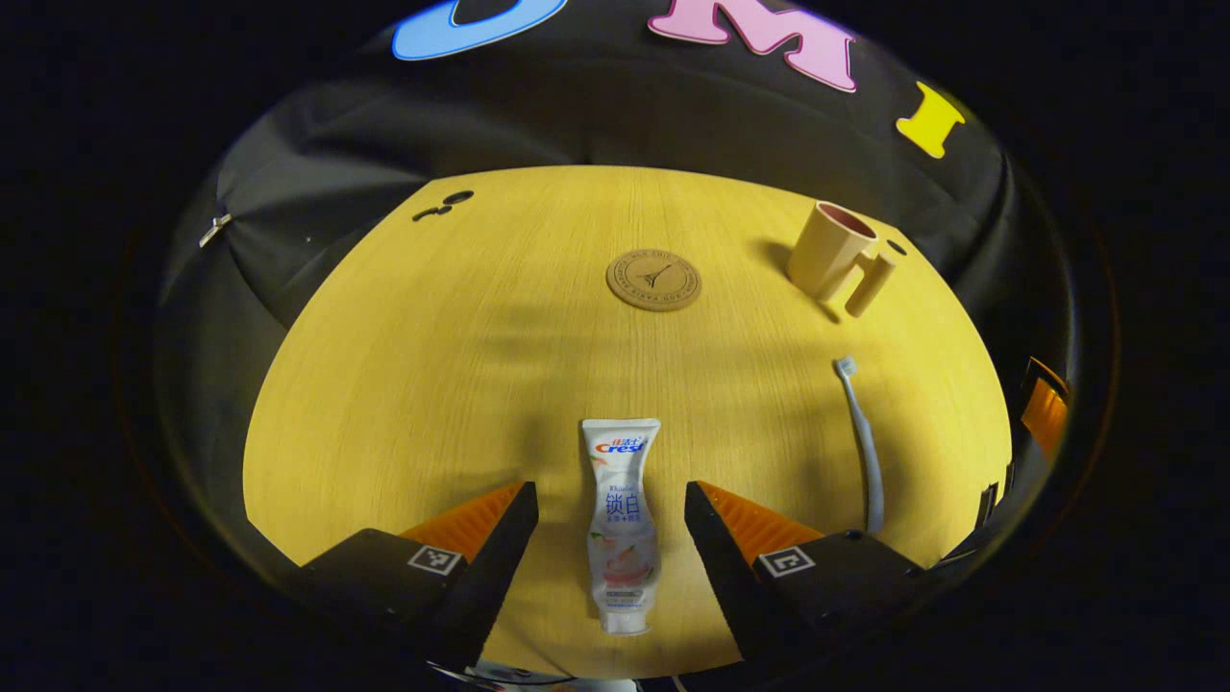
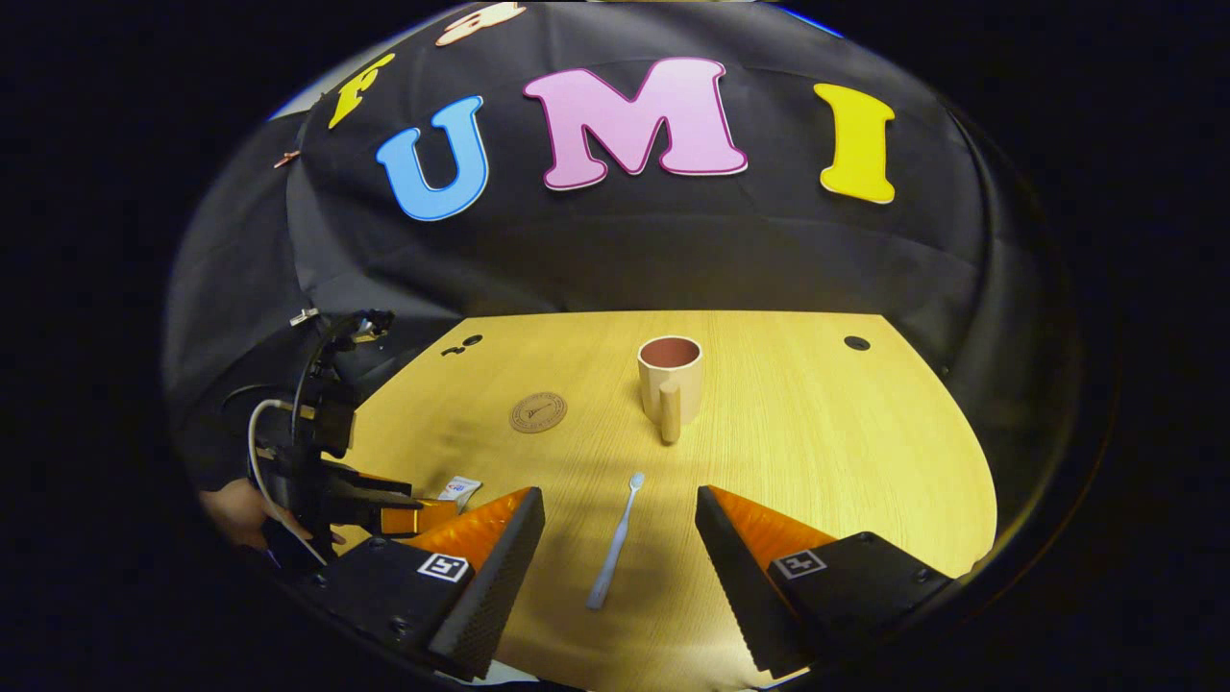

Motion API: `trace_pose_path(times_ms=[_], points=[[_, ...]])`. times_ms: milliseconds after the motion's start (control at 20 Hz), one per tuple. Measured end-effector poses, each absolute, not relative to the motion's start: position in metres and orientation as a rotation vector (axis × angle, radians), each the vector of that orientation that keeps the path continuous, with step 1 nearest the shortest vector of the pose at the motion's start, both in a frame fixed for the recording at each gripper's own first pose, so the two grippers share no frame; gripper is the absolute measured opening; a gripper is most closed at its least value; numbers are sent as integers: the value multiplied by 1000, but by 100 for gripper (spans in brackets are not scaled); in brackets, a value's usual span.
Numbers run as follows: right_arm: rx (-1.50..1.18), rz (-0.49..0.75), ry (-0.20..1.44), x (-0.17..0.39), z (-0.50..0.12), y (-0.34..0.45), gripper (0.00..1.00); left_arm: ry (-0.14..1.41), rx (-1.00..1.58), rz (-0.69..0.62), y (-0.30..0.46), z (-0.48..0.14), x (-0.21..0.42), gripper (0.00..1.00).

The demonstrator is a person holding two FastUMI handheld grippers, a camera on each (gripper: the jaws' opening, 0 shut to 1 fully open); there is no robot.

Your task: Put the toothbrush and toothpaste on the desktop into the cup, then pick up the cup and place it on the coaster on the desktop.

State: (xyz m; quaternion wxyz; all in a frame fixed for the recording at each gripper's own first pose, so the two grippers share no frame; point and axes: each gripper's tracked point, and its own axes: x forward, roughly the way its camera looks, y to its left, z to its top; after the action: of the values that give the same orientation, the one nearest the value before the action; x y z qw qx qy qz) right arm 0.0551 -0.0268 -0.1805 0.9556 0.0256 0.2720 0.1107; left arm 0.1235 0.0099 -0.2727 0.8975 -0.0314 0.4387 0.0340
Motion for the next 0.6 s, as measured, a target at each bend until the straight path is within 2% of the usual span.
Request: trace_pose_path(times_ms=[200,250,350,450,550,600], points=[[67,222,585,59,-194,-30,99,985,-67,82,10,-287,127,92],[73,218,598,60,-199,-33,99,1005,-70,83,9,-291,127,86],[100,204,626,59,-208,-36,99,1038,-75,76,6,-298,127,83],[123,190,650,55,-216,-40,99,1040,-51,72,5,-299,132,83],[134,179,668,53,-222,-42,99,1069,-48,69,2,-299,129,78],[140,174,679,51,-226,-43,98,1081,-48,68,0,-300,132,81]])
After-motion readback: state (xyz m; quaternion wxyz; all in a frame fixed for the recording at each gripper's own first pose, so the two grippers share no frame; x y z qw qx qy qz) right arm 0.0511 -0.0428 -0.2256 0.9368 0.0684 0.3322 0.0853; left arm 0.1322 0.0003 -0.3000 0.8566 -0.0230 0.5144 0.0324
